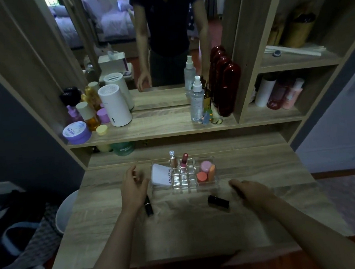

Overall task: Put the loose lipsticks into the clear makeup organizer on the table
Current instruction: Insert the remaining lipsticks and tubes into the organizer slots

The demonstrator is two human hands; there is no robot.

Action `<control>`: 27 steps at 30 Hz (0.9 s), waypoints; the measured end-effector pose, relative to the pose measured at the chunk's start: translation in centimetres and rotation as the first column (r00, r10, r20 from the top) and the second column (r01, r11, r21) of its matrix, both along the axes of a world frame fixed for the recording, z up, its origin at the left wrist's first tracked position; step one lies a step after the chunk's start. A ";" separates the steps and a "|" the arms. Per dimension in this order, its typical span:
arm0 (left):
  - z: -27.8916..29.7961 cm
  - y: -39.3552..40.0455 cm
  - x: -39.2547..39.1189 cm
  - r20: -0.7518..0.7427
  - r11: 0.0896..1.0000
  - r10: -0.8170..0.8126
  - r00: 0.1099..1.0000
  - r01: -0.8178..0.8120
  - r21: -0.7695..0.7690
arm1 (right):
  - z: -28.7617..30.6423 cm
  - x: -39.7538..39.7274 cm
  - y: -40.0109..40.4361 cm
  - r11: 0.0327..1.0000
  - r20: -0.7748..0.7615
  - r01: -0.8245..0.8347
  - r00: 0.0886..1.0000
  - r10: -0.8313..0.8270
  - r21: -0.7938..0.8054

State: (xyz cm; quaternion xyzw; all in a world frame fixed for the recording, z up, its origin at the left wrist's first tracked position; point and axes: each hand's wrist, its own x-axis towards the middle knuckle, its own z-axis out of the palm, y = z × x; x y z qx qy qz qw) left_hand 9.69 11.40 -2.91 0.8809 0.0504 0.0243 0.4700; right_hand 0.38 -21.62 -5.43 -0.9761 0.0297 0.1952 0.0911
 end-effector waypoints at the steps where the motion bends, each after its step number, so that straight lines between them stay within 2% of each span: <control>1: -0.2 0.3 -0.1 -0.013 1.000 0.014 1.000 -0.014 0.014 | 0.3 0.0 -0.1 0.999 0.027 0.030 0.999 -0.031 0.042; 4: -1.1 1.1 -0.2 -0.084 0.996 0.051 0.995 -0.045 0.075 | 2.2 0.6 -0.4 0.987 0.150 0.081 0.983 -0.102 0.139; 7: -2.1 1.7 -0.3 -0.168 0.990 0.060 0.984 -0.037 0.135 | 4.7 2.3 0.2 0.954 0.334 0.077 0.926 -0.177 0.290; 11: -3.2 1.7 -0.4 -0.284 0.985 0.043 0.958 0.006 0.170 | 7.1 5.3 2.6 0.941 0.429 -0.024 0.894 -0.131 0.337; 17: -3.9 1.3 -0.7 -0.399 0.976 0.002 0.917 0.085 0.201 | 7.3 9.1 6.2 0.964 0.261 -0.014 0.964 -0.059 0.267; 21: -4.3 1.4 -1.0 -0.425 0.955 -0.022 0.905 0.144 0.258 | 7.0 10.9 7.2 0.995 0.183 -0.002 0.983 -0.016 0.095; 27: -4.2 1.8 -0.7 -0.445 0.929 -0.043 0.895 0.200 0.311 | 6.5 12.5 8.0 0.990 0.139 -0.082 0.985 0.098 -0.117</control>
